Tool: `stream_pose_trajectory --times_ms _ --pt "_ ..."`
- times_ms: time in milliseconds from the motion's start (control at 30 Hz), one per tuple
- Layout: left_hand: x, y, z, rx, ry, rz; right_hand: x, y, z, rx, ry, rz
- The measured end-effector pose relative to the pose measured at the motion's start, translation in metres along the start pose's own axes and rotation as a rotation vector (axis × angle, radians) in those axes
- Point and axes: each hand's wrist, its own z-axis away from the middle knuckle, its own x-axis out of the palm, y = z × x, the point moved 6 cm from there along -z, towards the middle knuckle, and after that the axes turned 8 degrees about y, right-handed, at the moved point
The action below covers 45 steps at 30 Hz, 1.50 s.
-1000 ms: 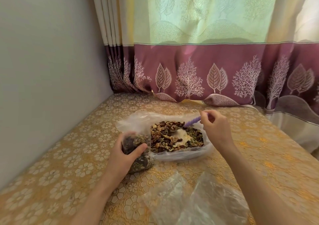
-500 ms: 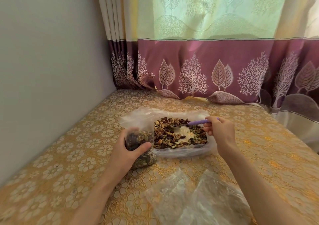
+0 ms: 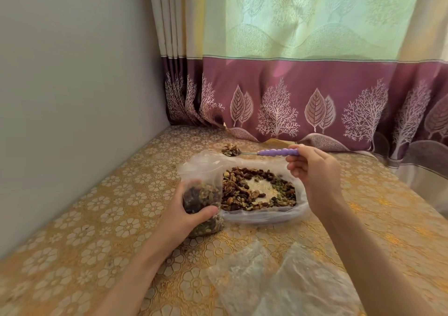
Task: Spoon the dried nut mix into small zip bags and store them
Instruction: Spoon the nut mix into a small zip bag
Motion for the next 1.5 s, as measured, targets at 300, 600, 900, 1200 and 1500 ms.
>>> stream_pose_trajectory --times_ms 300,600,900,1200,1500 --pt "-0.001 -0.004 0.000 -0.040 0.003 0.064 0.022 -0.025 0.018 -0.017 -0.169 -0.074" --pt "-0.001 -0.005 -0.002 -0.047 0.021 0.083 0.036 -0.027 0.030 -0.092 -0.346 0.027" --pt "-0.001 -0.005 -0.001 -0.051 0.024 0.119 0.026 -0.027 0.021 -0.104 -0.278 -0.033" --pt "-0.003 -0.005 0.002 -0.048 0.083 0.177 -0.011 -0.008 -0.003 -0.241 0.070 0.484" --pt "-0.009 0.002 0.002 0.028 0.216 0.161 -0.036 -0.010 -0.020 -0.286 0.222 0.523"
